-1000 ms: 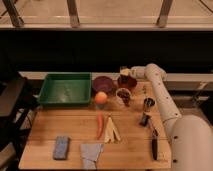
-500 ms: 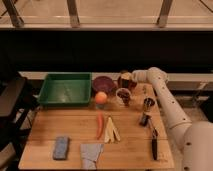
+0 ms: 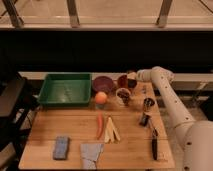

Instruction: Wipe red bowl with eraser

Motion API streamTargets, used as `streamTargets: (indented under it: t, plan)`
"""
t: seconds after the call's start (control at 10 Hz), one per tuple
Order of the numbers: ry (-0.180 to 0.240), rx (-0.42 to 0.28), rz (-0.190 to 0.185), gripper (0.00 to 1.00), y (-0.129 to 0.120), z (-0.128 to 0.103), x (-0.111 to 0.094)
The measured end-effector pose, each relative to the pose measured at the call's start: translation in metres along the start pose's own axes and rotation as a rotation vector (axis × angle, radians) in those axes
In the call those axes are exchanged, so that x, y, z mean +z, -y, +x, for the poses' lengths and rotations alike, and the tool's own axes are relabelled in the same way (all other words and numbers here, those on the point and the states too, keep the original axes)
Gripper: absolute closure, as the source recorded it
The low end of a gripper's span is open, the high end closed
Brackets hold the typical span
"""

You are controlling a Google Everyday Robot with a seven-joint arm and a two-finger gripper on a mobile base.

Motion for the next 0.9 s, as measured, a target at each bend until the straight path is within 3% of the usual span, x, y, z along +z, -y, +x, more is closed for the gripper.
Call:
streamTargets:
  t: [0.2, 0.5, 0.9]
  plan:
    - [0.009, -0.020, -0.012, 0.81, -0.005, -0.010, 0.011]
    - [0.011, -0.038, -0.076, 0.81, -0.031, -0.013, 0.030]
    - [0.003, -0.023, -0.128, 0.81, -0.051, 0.002, 0.023]
